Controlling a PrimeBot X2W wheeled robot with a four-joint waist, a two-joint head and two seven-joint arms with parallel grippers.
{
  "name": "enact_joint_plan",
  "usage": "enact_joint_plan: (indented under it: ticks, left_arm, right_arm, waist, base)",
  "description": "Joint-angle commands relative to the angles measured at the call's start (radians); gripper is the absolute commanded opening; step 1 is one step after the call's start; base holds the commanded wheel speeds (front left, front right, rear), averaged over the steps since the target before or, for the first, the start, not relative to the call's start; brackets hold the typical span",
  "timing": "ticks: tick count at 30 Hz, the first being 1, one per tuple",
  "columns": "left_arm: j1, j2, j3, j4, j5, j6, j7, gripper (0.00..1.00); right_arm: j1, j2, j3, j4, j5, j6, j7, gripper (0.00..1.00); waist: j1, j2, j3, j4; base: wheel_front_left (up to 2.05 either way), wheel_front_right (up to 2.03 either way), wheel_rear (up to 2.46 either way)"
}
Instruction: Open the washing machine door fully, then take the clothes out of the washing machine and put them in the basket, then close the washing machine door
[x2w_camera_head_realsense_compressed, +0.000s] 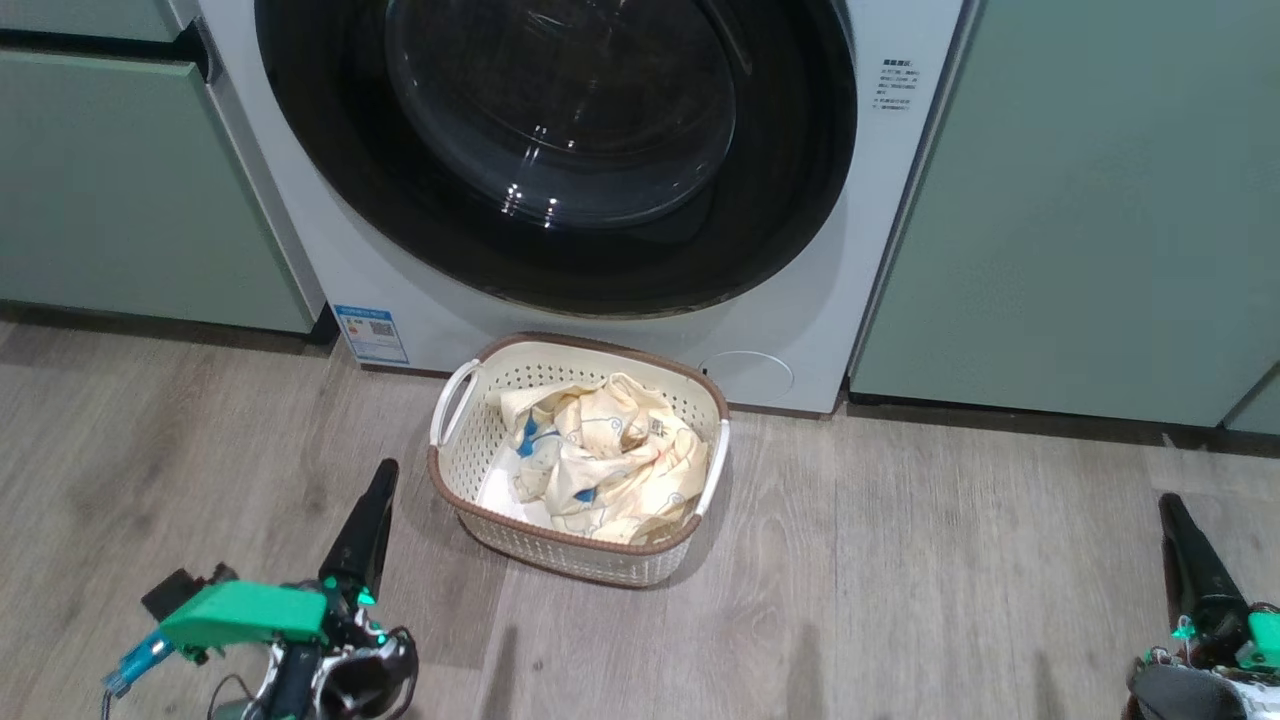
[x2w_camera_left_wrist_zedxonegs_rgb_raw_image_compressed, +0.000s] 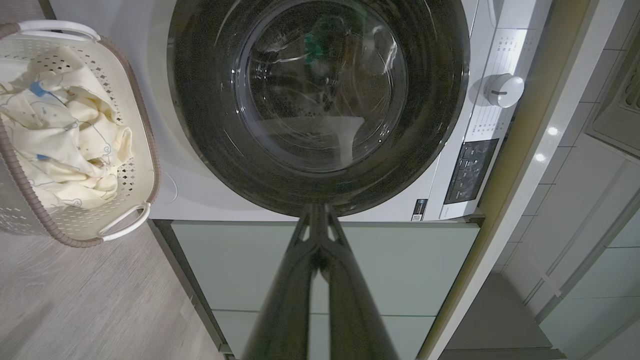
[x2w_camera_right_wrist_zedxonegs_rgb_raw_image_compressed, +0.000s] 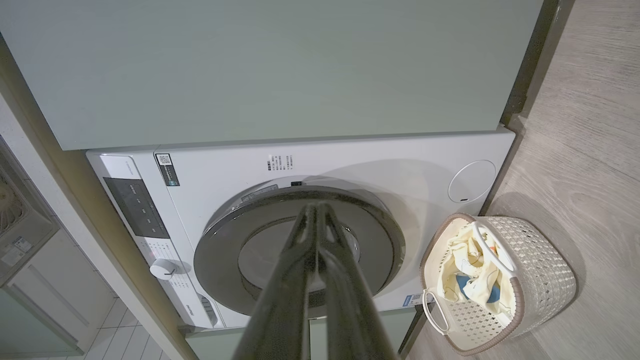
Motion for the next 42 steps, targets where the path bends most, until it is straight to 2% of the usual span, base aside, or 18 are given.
enact_joint_plan:
  ticks: [1,42]
  left_arm:
    - [-0.056,0.007,0.040,-0.028,0.008,-0.007,0.004,0.00]
    - [-0.056,0.005,0.042,-0.028,0.010,-0.007,0.006,0.00]
  right_arm:
    - [-0.056,-0.005,0.017,-0.032,-0.009,0.001,0.007,0.00]
    - [-0.056,-0.002,0.012,-0.032,-0.014,0.001,0.012,0.00]
  waist:
    - [0.0000,0.0000,0.000,0.000]
    - [0.0000,0.0000,0.000,0.000]
  base:
    - [0.00,0.00,0.00]
    - [0.00,0.00,0.00]
